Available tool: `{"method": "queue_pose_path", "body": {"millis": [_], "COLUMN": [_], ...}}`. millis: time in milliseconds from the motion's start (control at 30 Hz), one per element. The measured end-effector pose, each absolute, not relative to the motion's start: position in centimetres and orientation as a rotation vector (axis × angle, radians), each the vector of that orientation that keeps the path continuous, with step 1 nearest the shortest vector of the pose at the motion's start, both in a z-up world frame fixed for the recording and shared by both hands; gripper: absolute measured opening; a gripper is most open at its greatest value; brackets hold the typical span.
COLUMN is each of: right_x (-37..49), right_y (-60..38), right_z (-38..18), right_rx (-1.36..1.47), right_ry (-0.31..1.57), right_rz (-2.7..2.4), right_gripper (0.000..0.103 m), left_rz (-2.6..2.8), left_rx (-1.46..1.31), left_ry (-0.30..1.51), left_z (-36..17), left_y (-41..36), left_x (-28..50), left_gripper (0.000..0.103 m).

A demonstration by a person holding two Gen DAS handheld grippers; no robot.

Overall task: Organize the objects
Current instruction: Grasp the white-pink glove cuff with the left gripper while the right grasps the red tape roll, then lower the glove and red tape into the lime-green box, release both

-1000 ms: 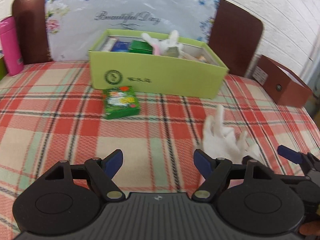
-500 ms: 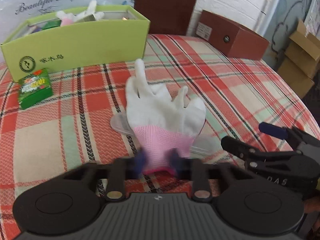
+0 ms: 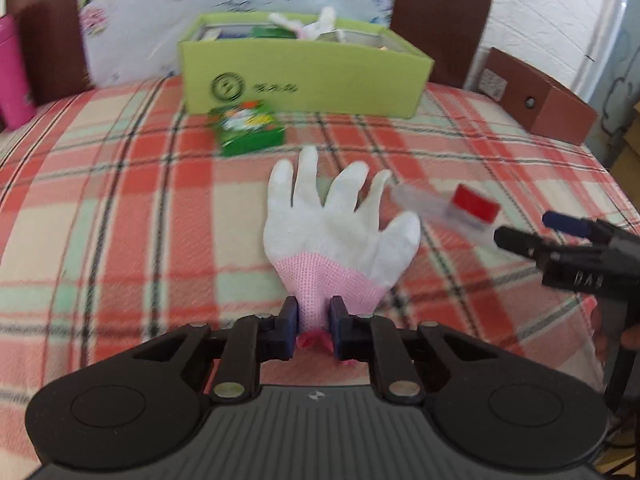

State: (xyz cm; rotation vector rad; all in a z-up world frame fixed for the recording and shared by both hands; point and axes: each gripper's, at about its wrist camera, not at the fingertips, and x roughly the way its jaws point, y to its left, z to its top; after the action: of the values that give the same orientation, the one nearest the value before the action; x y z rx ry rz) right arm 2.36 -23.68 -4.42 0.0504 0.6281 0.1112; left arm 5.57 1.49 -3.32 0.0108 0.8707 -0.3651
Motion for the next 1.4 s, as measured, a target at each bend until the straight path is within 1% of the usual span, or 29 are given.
{"method": "queue_pose_path", "body": {"millis": [33, 67, 133, 167, 200, 267, 367, 400, 433, 467, 500, 567, 633, 733, 800, 833, 867, 900, 967, 1000, 1200, 1400], "right_x": [2.8, 3.1, 3.9, 4.2, 4.4, 4.7, 5.1, 5.1, 5.2, 5.2, 5.3, 5.6, 5.8, 6.2, 6.5, 6.6, 6.6, 6.5, 6.4, 6.3, 5.9, 6.3], "right_y": [-23.4, -23.3, -23.0, -23.0, -23.0, -23.1, -23.2, -23.3, -23.3, -23.3, -23.4, -23.4, -23.3, -23.3, -23.3, -23.3, -23.3, -23.3, -23.1, -23.0, -22.5, -21.9], "right_z": [-4.4, -4.4, -4.5, -4.5, -4.5, -4.6, -4.9, -5.0, -5.0, -5.0, -5.0, -5.1, -5.0, -4.9, -4.9, -4.9, -5.0, -5.0, -4.8, -4.8, -3.3, -0.4], "right_rx": [0.051, 0.054, 0.067, 0.075, 0.085, 0.1, 0.106, 0.105, 0.105, 0.107, 0.109, 0.114, 0.116, 0.122, 0.129, 0.13, 0.134, 0.144, 0.13, 0.123, 0.112, 0.086], "right_ry": [0.631, 0.633, 0.643, 0.646, 0.647, 0.656, 0.673, 0.68, 0.684, 0.686, 0.689, 0.695, 0.693, 0.687, 0.695, 0.699, 0.701, 0.7, 0.699, 0.699, 0.657, 0.571], "right_rz": [0.123, 0.131, 0.141, 0.142, 0.144, 0.139, 0.13, 0.128, 0.128, 0.128, 0.128, 0.13, 0.135, 0.132, 0.123, 0.125, 0.133, 0.141, 0.136, 0.134, 0.152, 0.18], "right_gripper": [0.103, 0.102, 0.1, 0.098, 0.097, 0.095, 0.093, 0.091, 0.09, 0.086, 0.082, 0.078, 0.077, 0.074, 0.064, 0.061, 0.052, 0.047, 0.047, 0.047, 0.047, 0.047], "left_rz": [-0.359, -0.352, -0.336, -0.338, -0.354, -0.38, -0.376, -0.395, -0.426, -0.46, -0.482, -0.487, -0.481, -0.475, -0.466, -0.461, -0.456, -0.453, -0.456, -0.462, -0.449, -0.476], "left_rx": [0.003, -0.005, 0.002, 0.015, 0.033, 0.08, 0.128, 0.136, 0.124, 0.104, 0.09, 0.086, 0.086, 0.063, 0.054, 0.054, 0.052, 0.051, 0.038, 0.022, -0.021, -0.058], "left_ry": [0.871, 0.864, 0.835, 0.807, 0.778, 0.759, 0.794, 0.797, 0.796, 0.792, 0.799, 0.801, 0.801, 0.799, 0.8, 0.798, 0.798, 0.799, 0.803, 0.81, 0.783, 0.686], "left_z": [-3.4, -3.3, -3.0, -2.8, -2.8, -3.1, -4.0, -4.2, -4.3, -4.2, -4.0, -3.8, -4.0, -4.1, -4.1, -4.1, -4.1, -4.1, -4.0, -3.9, -2.8, 0.4], "left_y": [1.7, 1.9, 1.6, 1.2, 0.8, -0.2, -1.6, -1.9, -2.0, -1.9, -1.8, -1.8, -1.7, -1.5, -1.6, -1.7, -1.7, -1.7, -1.6, -1.5, -1.3, -1.4], "left_x": [5.5, 5.6, 5.9, 6.1, 6.4, 7.1, 8.6, 8.8, 8.7, 8.5, 8.4, 8.0, 7.7, 7.7, 7.9, 7.9, 7.9, 7.9, 7.9, 8.0, 8.0, 8.4], "left_gripper": [0.026, 0.032, 0.067, 0.073, 0.076, 0.076, 0.076, 0.07, 0.048, 0.036, 0.03, 0.03, 0.03, 0.033, 0.033, 0.033, 0.033, 0.033, 0.019, 0.015, 0.013, 0.013]}}
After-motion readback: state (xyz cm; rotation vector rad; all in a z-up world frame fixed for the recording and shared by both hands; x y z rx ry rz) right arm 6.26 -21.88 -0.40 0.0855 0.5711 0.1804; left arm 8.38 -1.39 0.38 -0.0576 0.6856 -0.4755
